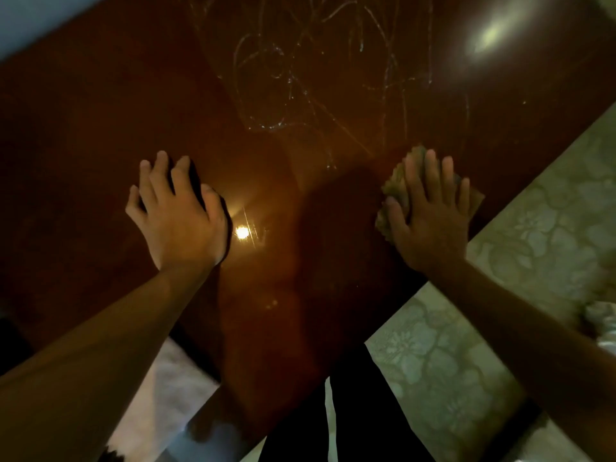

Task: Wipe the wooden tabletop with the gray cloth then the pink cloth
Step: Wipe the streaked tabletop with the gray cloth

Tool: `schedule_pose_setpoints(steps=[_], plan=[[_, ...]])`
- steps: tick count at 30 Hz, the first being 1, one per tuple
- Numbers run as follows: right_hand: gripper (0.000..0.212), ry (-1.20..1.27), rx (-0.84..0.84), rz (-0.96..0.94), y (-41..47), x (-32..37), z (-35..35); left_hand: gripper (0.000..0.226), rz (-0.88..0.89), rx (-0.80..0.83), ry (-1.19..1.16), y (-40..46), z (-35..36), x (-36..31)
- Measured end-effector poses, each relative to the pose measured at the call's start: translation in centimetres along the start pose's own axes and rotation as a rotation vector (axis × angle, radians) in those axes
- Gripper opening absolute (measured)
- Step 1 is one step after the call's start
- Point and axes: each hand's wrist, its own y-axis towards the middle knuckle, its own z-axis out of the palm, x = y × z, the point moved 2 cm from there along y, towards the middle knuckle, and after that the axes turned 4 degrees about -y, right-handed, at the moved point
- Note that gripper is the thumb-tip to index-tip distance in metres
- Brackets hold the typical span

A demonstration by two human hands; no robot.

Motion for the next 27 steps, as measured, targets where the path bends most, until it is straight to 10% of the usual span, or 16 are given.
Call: schedule_pose_setpoints(steps=[9, 18, 27], plan=[[0.071, 0.029, -0.021, -0.233, -8.7, 7.1, 1.9, 0.049, 0.022, -0.016, -0.014, 0.0, 0.4, 0.3], [0.077, 0.002, 0.032, 0.171, -1.0, 1.4, -0.1, 0.050, 0.028, -0.019, 0.004, 0.1, 0.5, 0.5], [0.073, 0.016, 0.036, -0.359, -9.3, 15.2, 2.4, 0.049, 0.027, -0.013, 0.014, 0.1, 0.5, 0.3]])
